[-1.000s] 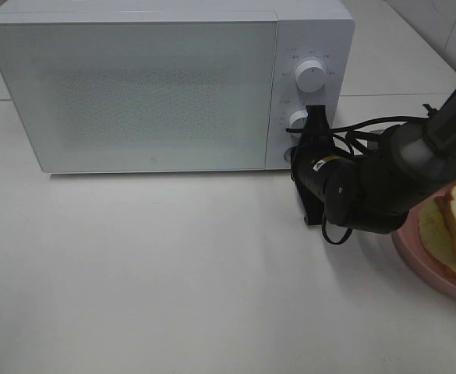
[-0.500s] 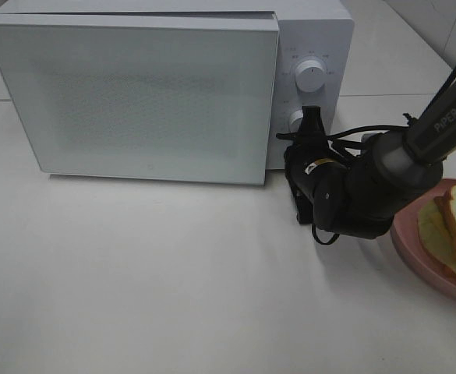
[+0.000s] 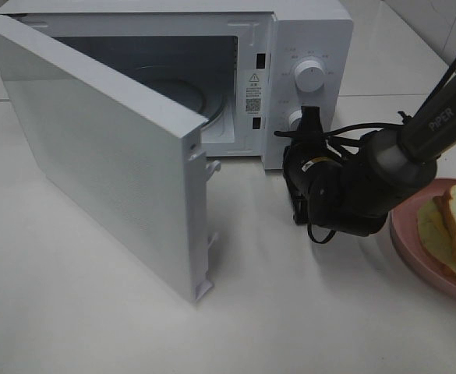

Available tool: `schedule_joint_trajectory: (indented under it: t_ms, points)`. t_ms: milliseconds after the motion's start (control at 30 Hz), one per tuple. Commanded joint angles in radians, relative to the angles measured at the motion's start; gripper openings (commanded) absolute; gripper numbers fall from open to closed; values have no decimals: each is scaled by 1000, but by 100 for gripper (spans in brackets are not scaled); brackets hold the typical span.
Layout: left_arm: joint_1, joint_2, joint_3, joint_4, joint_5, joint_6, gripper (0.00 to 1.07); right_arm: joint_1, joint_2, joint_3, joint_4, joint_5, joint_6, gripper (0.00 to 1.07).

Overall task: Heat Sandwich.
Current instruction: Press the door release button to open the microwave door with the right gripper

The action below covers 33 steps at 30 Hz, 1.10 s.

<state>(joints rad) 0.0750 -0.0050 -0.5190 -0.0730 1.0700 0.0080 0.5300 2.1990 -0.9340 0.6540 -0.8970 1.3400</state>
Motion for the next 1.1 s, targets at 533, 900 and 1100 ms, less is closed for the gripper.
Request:
schedule_joint_trajectory:
  t_ms: [533,900,1100]
  points:
    - [-5,-16,2,-1,1,2,96,-54,-73,-42,-64,-46,-14,0]
    - [-5,-16,2,-1,1,2,96,-52,-144,59,-119,102,-12,0]
    - [-5,-16,2,-1,1,2,96,-52,-176,106,-146,124,-12,0]
